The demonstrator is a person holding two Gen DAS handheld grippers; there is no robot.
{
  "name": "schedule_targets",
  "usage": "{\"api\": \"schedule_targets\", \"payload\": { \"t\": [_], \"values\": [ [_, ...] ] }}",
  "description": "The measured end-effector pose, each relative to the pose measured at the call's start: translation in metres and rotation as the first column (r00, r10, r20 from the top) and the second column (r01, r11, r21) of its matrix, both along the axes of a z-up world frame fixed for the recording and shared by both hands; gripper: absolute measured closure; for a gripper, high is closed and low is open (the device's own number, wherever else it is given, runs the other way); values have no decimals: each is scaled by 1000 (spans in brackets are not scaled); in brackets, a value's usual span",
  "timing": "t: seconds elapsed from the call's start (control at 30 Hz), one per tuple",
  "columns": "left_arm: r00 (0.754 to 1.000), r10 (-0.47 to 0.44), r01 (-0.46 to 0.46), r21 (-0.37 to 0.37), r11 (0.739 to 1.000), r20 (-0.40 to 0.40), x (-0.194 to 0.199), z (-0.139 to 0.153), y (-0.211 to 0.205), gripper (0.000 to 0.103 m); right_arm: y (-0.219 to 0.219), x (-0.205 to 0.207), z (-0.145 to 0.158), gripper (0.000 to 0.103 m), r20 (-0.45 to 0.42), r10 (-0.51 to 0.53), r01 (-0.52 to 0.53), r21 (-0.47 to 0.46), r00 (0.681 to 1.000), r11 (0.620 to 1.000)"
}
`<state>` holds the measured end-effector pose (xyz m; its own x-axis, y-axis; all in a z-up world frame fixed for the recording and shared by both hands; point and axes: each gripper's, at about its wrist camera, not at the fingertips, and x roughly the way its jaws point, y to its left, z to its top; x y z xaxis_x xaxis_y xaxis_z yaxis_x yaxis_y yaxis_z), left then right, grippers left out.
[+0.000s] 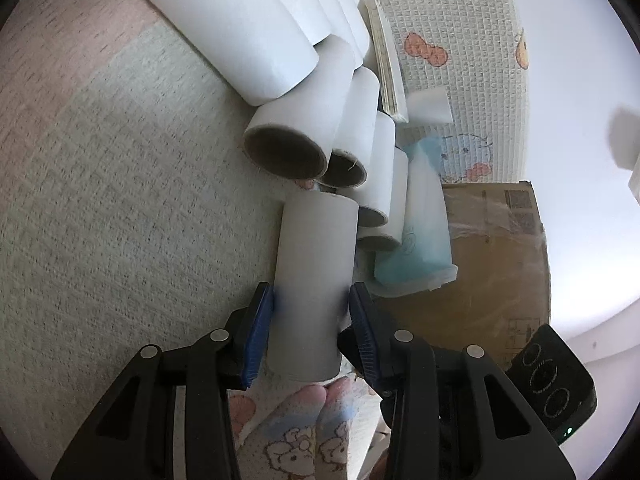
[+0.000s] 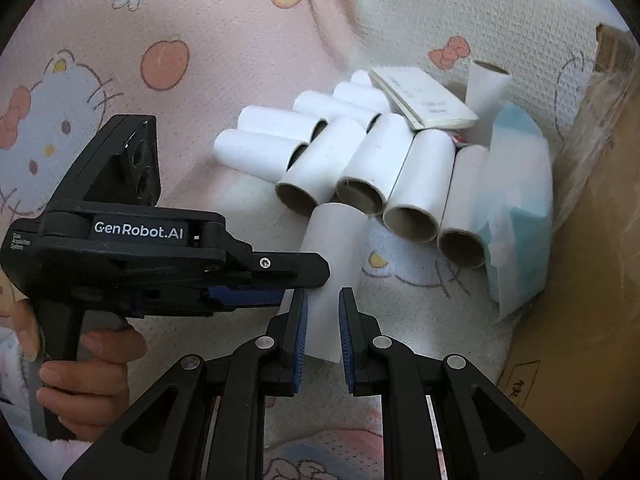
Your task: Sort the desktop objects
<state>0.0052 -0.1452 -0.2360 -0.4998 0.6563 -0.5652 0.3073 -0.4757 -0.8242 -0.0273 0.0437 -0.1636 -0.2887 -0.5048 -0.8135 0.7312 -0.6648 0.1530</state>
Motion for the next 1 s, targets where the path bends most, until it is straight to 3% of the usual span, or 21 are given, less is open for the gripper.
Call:
{"api": "schedule_targets", "payload": {
  "t": [0.27,0.5,0.73,0.93,1.0],
  "values": [
    [994,-91,81,-153,985,-60,-10,17,4,58,-10,-2,-2,88,39,29,-29,2,999,1000],
    [987,-150,132,-239,962,-56,-9,21,8,58,-25,-6,-13,64,104,51,-53,16,993,998],
    [994,-104,97,-136,986,-45,-9,8,-5,58,-34,-5,-16,61,62,65,-67,36,996,997],
    [996,-80,75,-124,989,-41,-7,7,-3,58,-37,-14,-26,59,91,53,-57,42,994,997],
    [997,-73,67,-133,989,-38,-6,6,-2,53,-38,-19,-33,59,131,46,-50,28,990,998]
  ]
}}
